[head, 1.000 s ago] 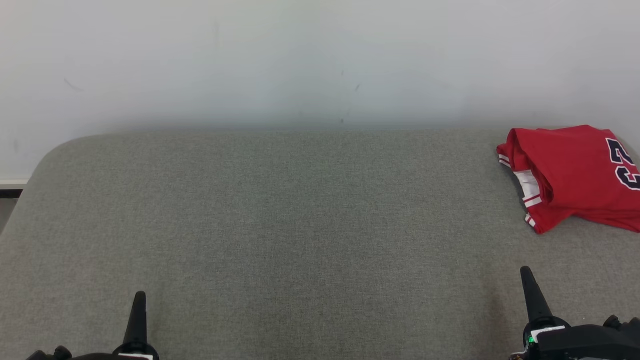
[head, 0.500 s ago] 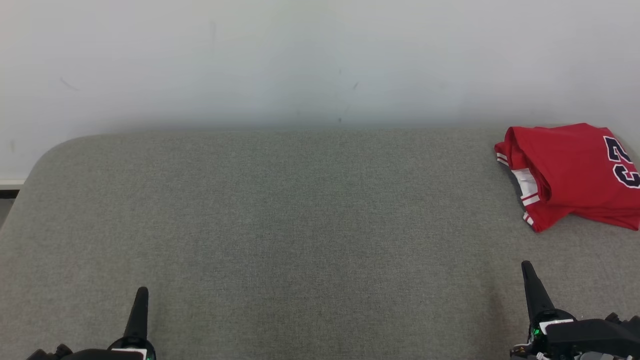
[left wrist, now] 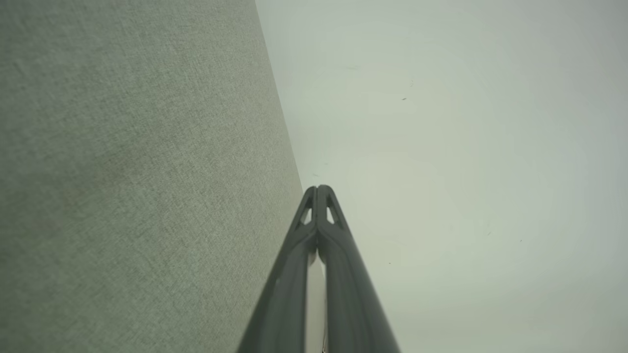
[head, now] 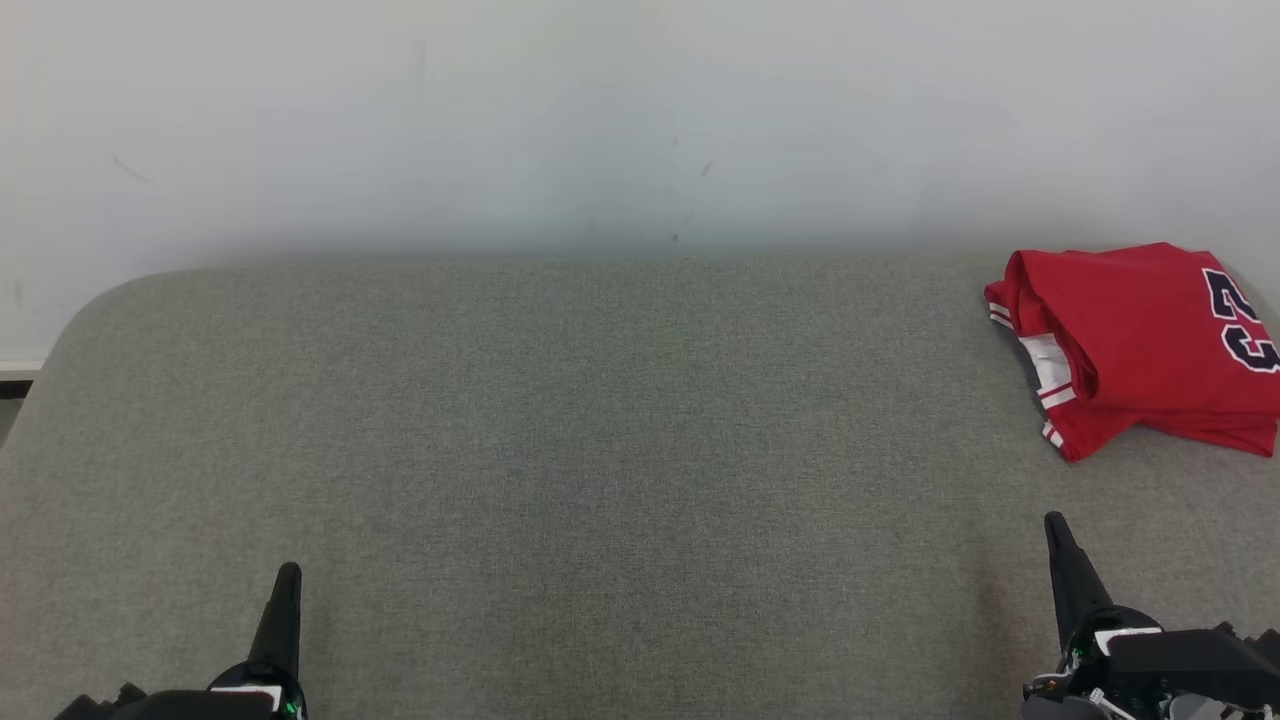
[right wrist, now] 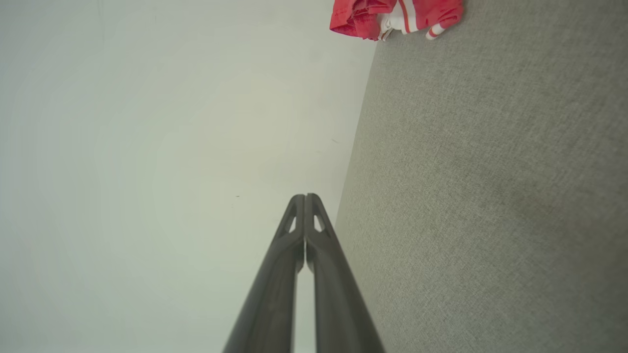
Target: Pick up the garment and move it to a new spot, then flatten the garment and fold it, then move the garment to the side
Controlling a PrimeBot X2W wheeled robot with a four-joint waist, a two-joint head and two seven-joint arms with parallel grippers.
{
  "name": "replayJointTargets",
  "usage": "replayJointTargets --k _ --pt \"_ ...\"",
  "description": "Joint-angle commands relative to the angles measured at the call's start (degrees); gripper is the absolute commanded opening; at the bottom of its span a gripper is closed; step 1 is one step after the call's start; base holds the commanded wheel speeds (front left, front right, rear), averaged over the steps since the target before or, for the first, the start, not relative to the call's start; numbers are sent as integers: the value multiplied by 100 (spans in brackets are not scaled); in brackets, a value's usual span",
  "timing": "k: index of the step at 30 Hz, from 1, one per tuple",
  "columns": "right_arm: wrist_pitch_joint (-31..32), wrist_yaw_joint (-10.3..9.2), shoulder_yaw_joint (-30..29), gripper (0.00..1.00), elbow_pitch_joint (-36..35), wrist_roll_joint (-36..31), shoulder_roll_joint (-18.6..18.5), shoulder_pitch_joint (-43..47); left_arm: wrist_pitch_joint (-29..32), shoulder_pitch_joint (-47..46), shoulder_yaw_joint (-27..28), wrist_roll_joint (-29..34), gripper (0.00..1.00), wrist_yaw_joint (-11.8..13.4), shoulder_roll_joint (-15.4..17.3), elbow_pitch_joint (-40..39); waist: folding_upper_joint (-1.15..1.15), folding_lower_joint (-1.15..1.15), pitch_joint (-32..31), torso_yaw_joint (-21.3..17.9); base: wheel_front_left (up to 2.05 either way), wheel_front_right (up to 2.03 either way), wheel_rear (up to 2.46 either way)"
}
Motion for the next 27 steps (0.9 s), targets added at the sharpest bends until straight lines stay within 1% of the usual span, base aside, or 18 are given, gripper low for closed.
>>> replayJointTargets --k 1,19,27 --pt "40 -10 -25 0 1 119 -15 -58 27 -94 26 -111 0 -47 -11 6 0 0 2 -3 0 0 0" --pt "214 -12 -112 0 86 790 9 -177 218 -182 68 -813 0 -43 -42 68 0 0 23 -43 0 0 0" --pt "234 -12 -123 0 87 759 21 -178 206 -183 65 -807 0 -43 -42 67 0 0 24 -44 0 0 0"
